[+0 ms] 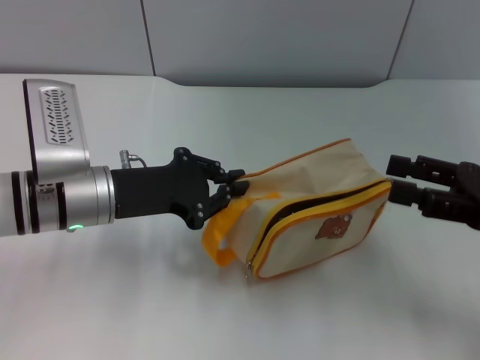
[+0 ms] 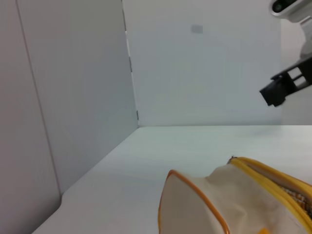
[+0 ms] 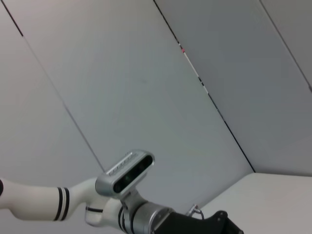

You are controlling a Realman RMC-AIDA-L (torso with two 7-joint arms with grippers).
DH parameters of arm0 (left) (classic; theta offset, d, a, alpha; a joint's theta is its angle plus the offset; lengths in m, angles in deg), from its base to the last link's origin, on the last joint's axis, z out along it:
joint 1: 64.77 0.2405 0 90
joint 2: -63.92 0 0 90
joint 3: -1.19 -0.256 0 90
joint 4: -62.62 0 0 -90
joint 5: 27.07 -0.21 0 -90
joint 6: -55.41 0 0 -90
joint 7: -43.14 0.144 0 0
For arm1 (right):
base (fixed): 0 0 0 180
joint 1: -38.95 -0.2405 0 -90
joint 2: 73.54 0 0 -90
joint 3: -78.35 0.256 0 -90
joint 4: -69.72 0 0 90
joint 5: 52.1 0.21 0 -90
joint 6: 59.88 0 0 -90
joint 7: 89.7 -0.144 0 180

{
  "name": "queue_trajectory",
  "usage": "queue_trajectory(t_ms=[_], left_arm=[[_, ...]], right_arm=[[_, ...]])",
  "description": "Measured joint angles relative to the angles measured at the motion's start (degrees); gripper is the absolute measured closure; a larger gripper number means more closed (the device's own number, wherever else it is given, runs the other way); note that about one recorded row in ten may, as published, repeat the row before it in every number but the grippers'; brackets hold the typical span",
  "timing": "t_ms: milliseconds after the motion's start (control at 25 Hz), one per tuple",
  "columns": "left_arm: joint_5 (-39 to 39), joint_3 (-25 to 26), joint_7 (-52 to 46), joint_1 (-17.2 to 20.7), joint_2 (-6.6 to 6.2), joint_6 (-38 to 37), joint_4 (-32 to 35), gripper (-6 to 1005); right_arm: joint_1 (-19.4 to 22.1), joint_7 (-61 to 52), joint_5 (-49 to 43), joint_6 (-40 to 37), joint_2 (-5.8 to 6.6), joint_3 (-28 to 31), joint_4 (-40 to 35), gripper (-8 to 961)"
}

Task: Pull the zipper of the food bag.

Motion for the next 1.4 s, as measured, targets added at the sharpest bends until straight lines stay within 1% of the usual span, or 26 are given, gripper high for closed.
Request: queue_trajectory(t_ms=[200, 320, 360, 400, 440, 520, 560, 640, 760, 800, 840, 1000, 1080, 1400], left_arm=[[1.47, 0.17, -2.07, 0.36, -0.03, 0.63, -0.01, 888], [3.0, 0.17, -3.29, 1.05, -0.24, -0.72, 0.13, 882], [4.72, 0.17, -5.24, 2.28, -0.93, -4.16, 0.58, 880], [5.46, 0.13, -6.88, 3.23, -1.81, -8.69, 0.64, 840], [5.46, 0.13, -6.88, 3.23, -1.81, -8.69, 0.64, 799], [5.71, -0.08, -8.43, 4.43, -2.99, -14.63, 0.6, 718], [5.59, -0.21, -8.87, 5.1, -3.31, -17.22, 0.52, 678], [5.34, -0.98, -9.39, 6.69, -3.64, -22.07, 0.54, 436], [5.24, -3.96, -9.83, 8.99, -3.59, -25.22, 0.33, 372], [5.23, -5.33, -9.97, 9.72, -3.37, -25.22, 0.19, 351], [5.24, -6.79, -10.13, 10.44, -3.07, -24.94, 0.16, 330], [5.18, -10.73, -10.35, 12.31, -1.57, -22.72, 0.64, 245], [5.18, -11.05, -10.35, 12.46, -1.48, -22.5, 0.65, 202], [5.17, -11.58, -10.26, 12.77, -1.46, -22.14, 0.71, 167]], right_arm=[[0.08, 2.83, -2.0, 0.29, -0.53, 0.02, 0.39, 189], [-0.03, 4.59, -3.0, 0.3, -0.67, 0.04, 0.39, 147], [-0.07, 5.85, -3.67, 0.3, -0.79, 0.04, 0.41, 133], [-0.09, 8.99, -4.78, 0.3, -1.08, 0.04, 0.42, 119], [-0.09, 8.99, -4.78, 0.3, -1.08, 0.04, 0.42, 119], [-0.01, 13.02, -5.79, 0.07, -1.25, 0.05, 0.42, 119], [0.08, 15.34, -6.34, -0.12, -1.28, 0.05, 0.45, 119], [0.34, 19.78, -7.09, -0.39, -1.49, 0.05, 0.76, 119], [0.85, 26.08, -8.05, -0.45, -2.27, 0.04, 1.2, 119], [0.89, 28.8, -9.66, -0.46, -2.89, 0.04, 1.2, 119], [0.89, 28.8, -9.66, -0.46, -2.89, 0.04, 1.2, 119], [-0.01, 32.43, -14.21, -0.39, -4.28, 0.04, 1.19, 119], [-0.16, 32.87, -14.66, -0.36, -4.4, 0.04, 1.19, 119], [-0.41, 33.47, -15.21, -0.47, -4.49, 0.05, 1.2, 119]])
